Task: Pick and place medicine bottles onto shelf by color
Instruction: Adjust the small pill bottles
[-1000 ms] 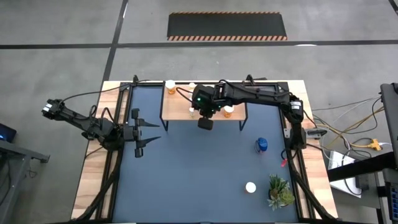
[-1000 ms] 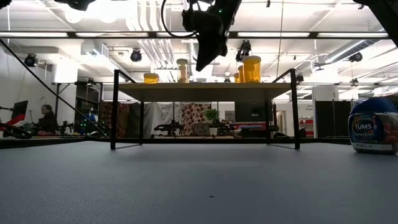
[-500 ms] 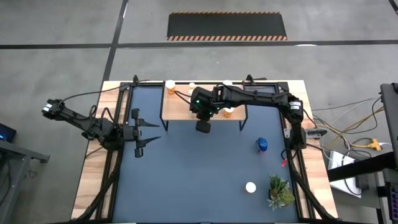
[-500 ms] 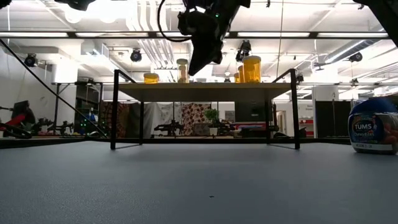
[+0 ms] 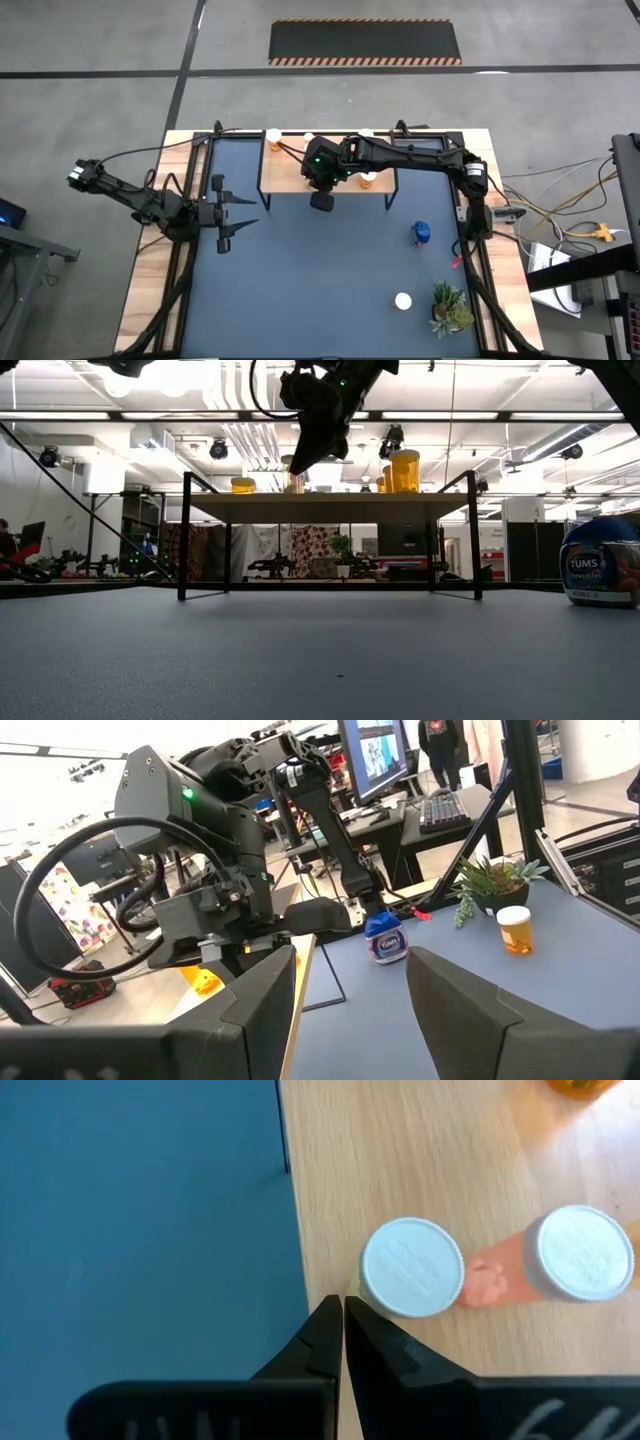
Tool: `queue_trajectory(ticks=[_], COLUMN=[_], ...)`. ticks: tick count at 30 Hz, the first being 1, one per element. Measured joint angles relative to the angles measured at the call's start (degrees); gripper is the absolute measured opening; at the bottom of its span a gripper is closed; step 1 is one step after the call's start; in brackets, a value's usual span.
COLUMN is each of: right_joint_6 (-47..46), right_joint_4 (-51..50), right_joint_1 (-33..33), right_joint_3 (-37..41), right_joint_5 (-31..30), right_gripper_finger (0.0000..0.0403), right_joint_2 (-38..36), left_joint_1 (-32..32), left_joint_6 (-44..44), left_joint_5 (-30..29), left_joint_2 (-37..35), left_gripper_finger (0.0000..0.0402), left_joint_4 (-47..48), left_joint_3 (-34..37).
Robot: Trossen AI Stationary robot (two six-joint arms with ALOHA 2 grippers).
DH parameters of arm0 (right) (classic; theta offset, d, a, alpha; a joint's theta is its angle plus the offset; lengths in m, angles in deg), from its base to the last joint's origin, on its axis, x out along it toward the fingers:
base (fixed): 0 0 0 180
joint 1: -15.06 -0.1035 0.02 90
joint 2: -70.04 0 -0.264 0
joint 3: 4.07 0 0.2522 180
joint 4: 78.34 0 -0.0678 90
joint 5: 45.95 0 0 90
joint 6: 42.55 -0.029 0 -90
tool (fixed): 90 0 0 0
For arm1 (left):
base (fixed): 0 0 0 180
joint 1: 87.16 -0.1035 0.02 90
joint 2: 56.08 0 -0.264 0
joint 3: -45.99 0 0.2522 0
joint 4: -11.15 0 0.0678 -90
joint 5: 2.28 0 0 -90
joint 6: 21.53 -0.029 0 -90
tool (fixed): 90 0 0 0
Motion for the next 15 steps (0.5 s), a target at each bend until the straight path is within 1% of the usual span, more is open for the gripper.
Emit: queue_trajectory(ticks=[10, 15], right_joint_6=[0.9, 3.0], right_joint_4=[-0.1, -2.4], right_joint_1=[-0.1, -2.3], right_joint_3=[0.0, 0.0], right_joint_5=[0.0, -0.2], right_gripper_finger=[0.0009, 0.0009], right_joint_2=[0.0, -0.1], left_joint_1=[0.0, 0.0], left_joint_6=[0.0, 0.5], left_joint_5=[0.0, 0.0], left_joint_2=[0.0, 0.0], left_gripper_finger=[0.0176, 0.0176], left_joint_4=[0.0, -0.1], left_joint_3=[0.0, 0.0])
